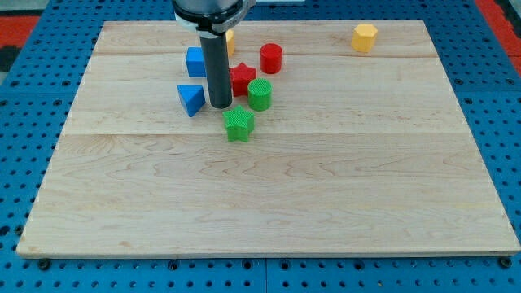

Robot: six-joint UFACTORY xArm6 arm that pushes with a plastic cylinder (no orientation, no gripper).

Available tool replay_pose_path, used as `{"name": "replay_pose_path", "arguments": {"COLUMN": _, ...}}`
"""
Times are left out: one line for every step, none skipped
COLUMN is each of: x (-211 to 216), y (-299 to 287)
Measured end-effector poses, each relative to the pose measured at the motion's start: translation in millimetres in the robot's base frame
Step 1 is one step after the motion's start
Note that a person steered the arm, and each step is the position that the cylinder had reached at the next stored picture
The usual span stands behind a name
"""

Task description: Move the red star into the red circle

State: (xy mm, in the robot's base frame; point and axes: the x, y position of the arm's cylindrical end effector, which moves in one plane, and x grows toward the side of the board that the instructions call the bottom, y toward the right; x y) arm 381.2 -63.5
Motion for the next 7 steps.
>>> {"name": "replay_pose_path", "arguments": {"x": -16.2, "y": 2.2}}
{"name": "replay_pose_path", "arguments": {"x": -29.1, "y": 4.6}}
{"name": "replay_pose_path", "arguments": {"x": -43.4, "y": 21.4}}
{"name": "replay_pose_path", "arguments": {"x": -43.6, "y": 10.7}}
{"name": "replay_pose_path", "arguments": {"x": -61.0, "y": 6.8}}
{"name": "replay_pose_path", "arguments": {"x": -77.1, "y": 32.5}}
{"name": "replay_pose_path", "arguments": {"x": -79.7, "y": 52.7}}
